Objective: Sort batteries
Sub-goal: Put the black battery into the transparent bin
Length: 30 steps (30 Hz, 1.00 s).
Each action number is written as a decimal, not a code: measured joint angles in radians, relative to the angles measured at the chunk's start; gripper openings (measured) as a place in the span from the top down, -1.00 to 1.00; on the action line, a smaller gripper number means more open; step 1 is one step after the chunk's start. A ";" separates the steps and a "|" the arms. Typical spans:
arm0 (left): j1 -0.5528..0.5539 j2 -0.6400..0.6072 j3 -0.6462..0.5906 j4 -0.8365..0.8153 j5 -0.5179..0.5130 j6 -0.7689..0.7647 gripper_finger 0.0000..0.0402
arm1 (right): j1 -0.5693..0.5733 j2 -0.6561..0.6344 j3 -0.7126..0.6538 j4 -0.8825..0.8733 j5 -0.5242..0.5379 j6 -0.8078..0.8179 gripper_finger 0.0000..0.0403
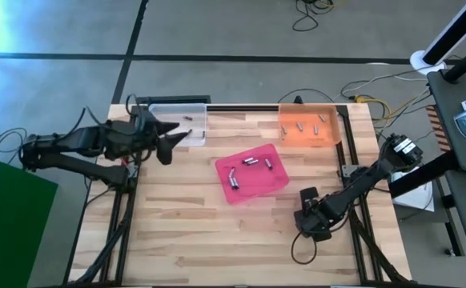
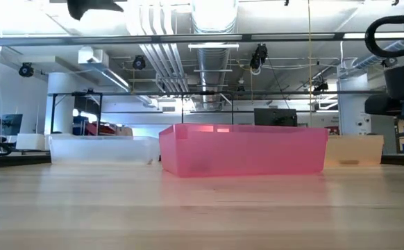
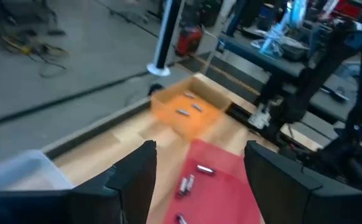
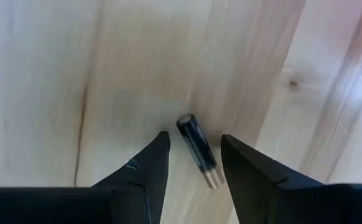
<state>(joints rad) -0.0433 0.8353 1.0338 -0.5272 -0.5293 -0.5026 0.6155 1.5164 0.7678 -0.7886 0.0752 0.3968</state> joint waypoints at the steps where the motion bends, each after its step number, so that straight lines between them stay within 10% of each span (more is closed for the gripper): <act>1: -0.011 0.002 0.019 -0.021 -0.027 0.007 -0.09 | 0.000 -0.014 -0.005 -0.016 0.003 -0.003 0.32; 30: -0.122 0.168 0.017 0.046 -0.188 -0.060 -0.09 | 0.003 -0.074 -0.029 0.050 -0.042 -0.109 0.35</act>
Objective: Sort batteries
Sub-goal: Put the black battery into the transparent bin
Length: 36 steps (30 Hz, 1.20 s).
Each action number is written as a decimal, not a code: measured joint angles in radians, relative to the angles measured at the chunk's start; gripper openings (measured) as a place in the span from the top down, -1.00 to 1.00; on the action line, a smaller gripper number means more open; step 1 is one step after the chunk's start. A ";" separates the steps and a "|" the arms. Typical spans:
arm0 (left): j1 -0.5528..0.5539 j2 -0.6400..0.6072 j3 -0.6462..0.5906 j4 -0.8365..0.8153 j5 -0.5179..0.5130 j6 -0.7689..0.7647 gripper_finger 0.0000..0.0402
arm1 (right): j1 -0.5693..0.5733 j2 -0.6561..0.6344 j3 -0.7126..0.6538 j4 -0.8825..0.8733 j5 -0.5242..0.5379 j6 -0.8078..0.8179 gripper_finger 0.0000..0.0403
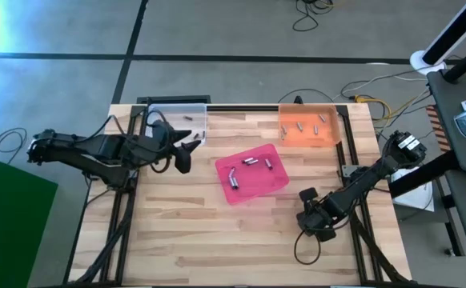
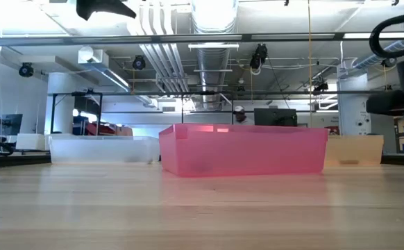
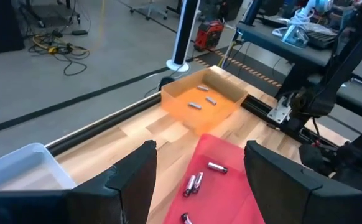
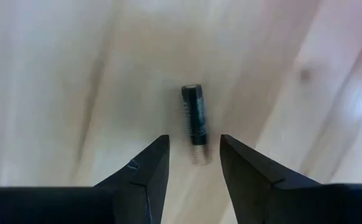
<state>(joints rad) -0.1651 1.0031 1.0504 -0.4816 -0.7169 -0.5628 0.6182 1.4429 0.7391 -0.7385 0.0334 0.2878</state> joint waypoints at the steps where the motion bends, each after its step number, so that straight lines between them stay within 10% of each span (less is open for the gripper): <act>1: -0.003 0.007 0.000 0.011 0.000 0.007 -0.09 | 0.000 0.000 0.000 0.002 0.002 -0.009 0.36; 36: -0.028 -0.122 0.000 0.040 -0.007 0.083 -0.09 | 0.006 0.054 0.012 0.066 -0.004 0.136 0.60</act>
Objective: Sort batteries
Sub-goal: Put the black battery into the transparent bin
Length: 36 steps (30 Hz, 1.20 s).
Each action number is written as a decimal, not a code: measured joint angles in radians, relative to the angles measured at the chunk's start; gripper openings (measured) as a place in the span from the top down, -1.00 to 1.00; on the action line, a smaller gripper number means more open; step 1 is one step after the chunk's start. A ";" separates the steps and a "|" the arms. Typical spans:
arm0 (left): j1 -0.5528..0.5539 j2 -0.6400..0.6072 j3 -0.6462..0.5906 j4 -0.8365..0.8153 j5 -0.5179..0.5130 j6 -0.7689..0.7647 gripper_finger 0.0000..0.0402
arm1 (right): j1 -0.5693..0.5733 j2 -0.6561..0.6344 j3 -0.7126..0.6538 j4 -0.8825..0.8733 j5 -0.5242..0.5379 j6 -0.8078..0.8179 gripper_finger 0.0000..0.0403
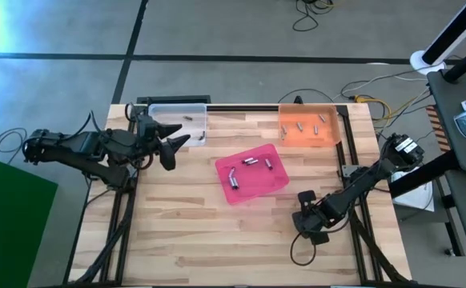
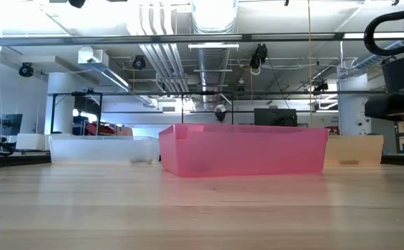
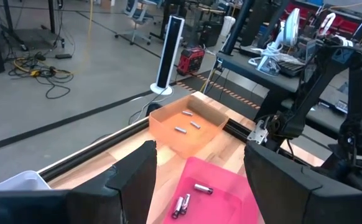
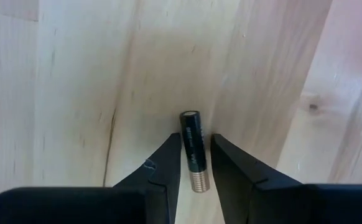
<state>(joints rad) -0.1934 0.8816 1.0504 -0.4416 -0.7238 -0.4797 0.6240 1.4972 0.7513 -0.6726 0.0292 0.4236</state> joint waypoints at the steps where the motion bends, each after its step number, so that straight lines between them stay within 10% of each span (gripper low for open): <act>1: 0.000 0.000 0.000 0.000 0.000 0.000 -0.09 | 0.000 -0.003 -0.001 -0.004 0.000 0.004 0.59; 15: 0.000 0.001 0.000 -0.012 0.000 -0.004 -0.09 | 0.000 -0.006 -0.003 -0.033 -0.011 0.024 0.39; 36: 0.000 0.001 0.000 -0.034 -0.002 0.008 -0.09 | 0.002 -0.007 -0.005 -0.038 -0.052 0.050 0.67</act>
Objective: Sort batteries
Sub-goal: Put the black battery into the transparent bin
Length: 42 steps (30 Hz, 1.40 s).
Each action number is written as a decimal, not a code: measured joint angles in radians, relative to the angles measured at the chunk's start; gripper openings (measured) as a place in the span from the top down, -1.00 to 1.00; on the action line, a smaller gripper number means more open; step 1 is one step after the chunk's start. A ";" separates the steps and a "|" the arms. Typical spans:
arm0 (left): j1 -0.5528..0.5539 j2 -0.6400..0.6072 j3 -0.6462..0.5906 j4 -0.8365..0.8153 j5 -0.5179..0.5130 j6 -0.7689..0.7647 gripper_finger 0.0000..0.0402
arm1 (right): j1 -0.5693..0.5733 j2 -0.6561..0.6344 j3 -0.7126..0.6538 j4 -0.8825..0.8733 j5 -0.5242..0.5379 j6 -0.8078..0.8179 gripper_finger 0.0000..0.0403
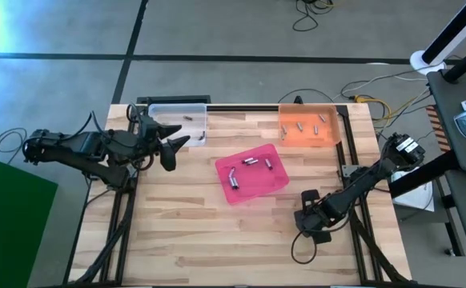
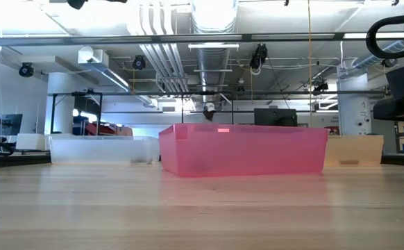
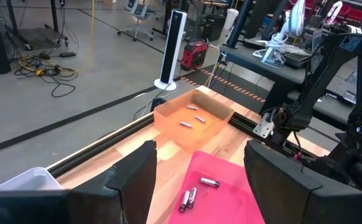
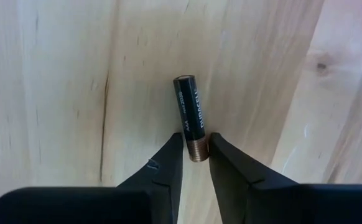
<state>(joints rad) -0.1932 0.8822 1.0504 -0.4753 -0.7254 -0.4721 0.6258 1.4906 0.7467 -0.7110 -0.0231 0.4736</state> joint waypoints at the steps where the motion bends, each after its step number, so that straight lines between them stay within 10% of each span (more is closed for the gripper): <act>1: 0.000 0.000 0.000 0.000 0.000 0.000 -0.09 | 0.000 0.000 0.000 0.001 0.000 0.000 0.68; 17: 0.001 0.028 0.000 0.243 0.065 0.148 -0.09 | -0.023 -0.050 0.224 -0.140 0.106 0.144 0.90; 27: 0.174 0.074 0.000 0.393 0.287 0.226 -0.09 | -0.306 -0.175 0.499 -0.106 0.311 -0.094 0.91; 35: 0.342 0.214 -0.001 0.638 0.720 0.310 -0.09 | -0.633 -0.227 0.549 0.220 0.099 -0.222 0.91; 42: 0.345 0.325 -0.001 0.823 0.752 0.393 -0.09 | -0.679 -0.206 0.645 0.303 0.018 -0.217 0.91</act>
<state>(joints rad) 0.1516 1.2067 1.0496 0.3480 0.0269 -0.0795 -0.0532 1.2847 1.3915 -0.4083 -0.0047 0.2562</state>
